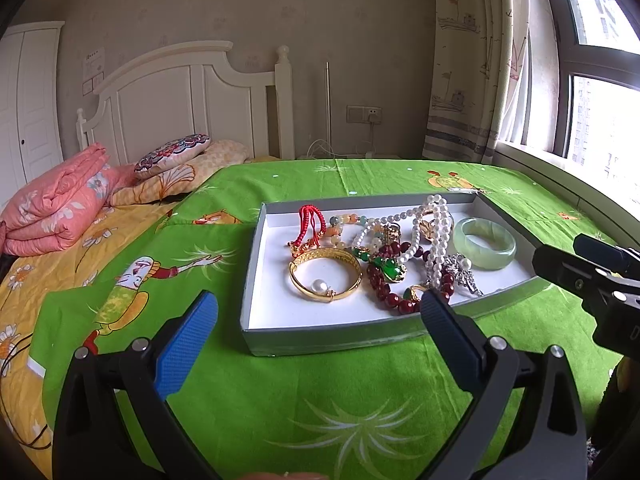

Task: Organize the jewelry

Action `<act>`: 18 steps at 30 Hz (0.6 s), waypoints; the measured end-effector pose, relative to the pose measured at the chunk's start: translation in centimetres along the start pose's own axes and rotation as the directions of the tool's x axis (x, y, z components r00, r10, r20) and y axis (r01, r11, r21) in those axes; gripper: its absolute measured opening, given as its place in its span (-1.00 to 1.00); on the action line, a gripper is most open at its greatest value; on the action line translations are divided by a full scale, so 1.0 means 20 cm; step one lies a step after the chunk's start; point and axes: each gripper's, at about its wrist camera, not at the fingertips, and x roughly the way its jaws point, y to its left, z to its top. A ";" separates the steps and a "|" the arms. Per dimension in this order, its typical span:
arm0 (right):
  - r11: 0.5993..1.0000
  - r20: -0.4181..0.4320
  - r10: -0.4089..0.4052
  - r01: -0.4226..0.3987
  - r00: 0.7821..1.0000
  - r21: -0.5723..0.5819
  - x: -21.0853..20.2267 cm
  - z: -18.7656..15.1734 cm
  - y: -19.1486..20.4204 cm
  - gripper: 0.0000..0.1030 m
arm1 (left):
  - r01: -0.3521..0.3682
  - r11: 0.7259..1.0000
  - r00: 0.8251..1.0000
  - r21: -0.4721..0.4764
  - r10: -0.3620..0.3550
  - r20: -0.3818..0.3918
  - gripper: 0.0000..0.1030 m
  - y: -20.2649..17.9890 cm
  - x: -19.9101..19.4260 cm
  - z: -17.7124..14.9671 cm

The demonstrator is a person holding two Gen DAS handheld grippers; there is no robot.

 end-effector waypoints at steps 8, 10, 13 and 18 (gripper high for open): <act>1.000 -0.004 0.002 -0.002 1.000 0.005 0.00 0.00 0.00 0.68 | 0.000 1.000 1.000 0.000 0.000 0.000 0.95 0.00 0.00 0.00; 1.000 -0.005 0.002 -0.002 1.000 0.004 0.00 0.00 0.00 0.68 | 0.000 1.000 1.000 0.000 0.000 0.000 0.95 0.00 0.00 0.00; 1.000 -0.004 0.002 -0.002 1.000 0.004 0.00 0.00 0.00 0.68 | 0.002 1.000 1.000 0.001 -0.002 0.003 0.95 0.00 0.00 0.00; 1.000 -0.005 0.002 -0.002 1.000 0.005 0.00 0.00 0.00 0.68 | 0.008 1.000 1.000 0.004 -0.008 -0.002 0.95 -0.01 0.00 0.00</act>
